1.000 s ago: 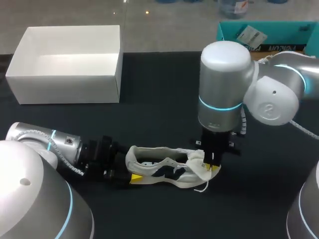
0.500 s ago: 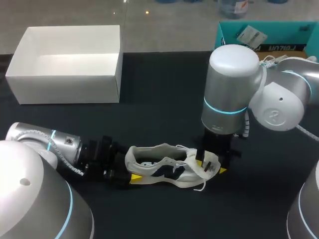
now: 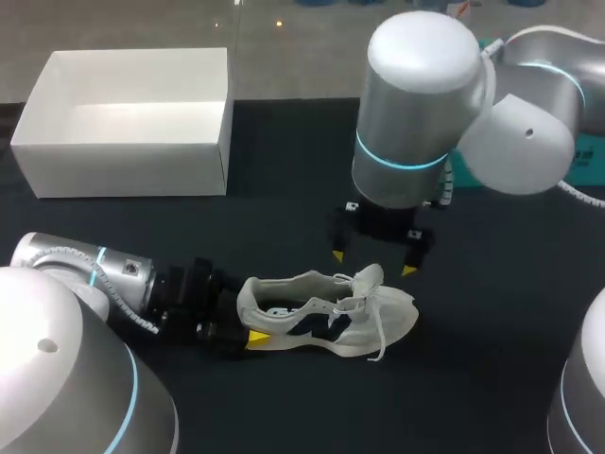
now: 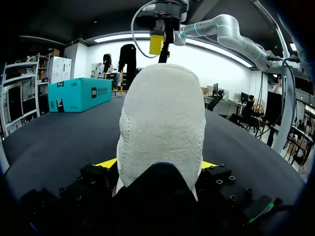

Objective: Take the shoe out of the shoebox, open the shoe tongue, remove and reinsert the insole, then place the shoe into the shoebox

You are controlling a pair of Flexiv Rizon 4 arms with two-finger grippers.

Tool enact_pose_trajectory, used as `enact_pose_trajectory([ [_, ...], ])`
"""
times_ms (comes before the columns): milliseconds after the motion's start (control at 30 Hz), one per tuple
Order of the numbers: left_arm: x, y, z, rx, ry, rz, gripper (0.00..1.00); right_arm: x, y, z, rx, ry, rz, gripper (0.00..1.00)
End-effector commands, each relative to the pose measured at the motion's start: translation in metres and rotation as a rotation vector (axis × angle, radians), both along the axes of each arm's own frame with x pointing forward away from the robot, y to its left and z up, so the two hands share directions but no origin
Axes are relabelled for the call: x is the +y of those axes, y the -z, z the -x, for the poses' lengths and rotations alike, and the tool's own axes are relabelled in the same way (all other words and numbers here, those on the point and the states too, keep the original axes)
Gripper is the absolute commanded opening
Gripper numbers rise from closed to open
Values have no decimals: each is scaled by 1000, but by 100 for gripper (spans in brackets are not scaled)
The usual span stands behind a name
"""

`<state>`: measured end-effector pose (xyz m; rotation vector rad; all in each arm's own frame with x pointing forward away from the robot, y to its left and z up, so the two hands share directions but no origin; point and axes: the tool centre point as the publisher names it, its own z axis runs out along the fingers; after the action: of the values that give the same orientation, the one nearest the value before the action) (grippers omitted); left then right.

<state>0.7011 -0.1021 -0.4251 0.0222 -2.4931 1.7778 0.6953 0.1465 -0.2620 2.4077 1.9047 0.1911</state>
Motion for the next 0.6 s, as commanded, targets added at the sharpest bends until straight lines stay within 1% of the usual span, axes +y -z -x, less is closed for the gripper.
enact_pose_trajectory([
  [33,-1,2,0,0,0,-1,0,22,-23,-8,-94,-552,49,100],
  [100,-1,2,0,0,0,-1,0,31,-24,-14,-82,-719,5,100],
  [167,-1,2,0,0,0,-1,0,42,-22,-15,-61,-900,-28,100],
  [200,-1,2,0,0,0,-1,0,46,-21,-13,-47,-930,-22,100],
  [233,-1,2,0,0,0,-1,0,48,-20,-13,-37,-892,-2,100],
  [600,-1,2,0,0,0,-1,0,48,-20,-13,-37,-892,-2,100],
])
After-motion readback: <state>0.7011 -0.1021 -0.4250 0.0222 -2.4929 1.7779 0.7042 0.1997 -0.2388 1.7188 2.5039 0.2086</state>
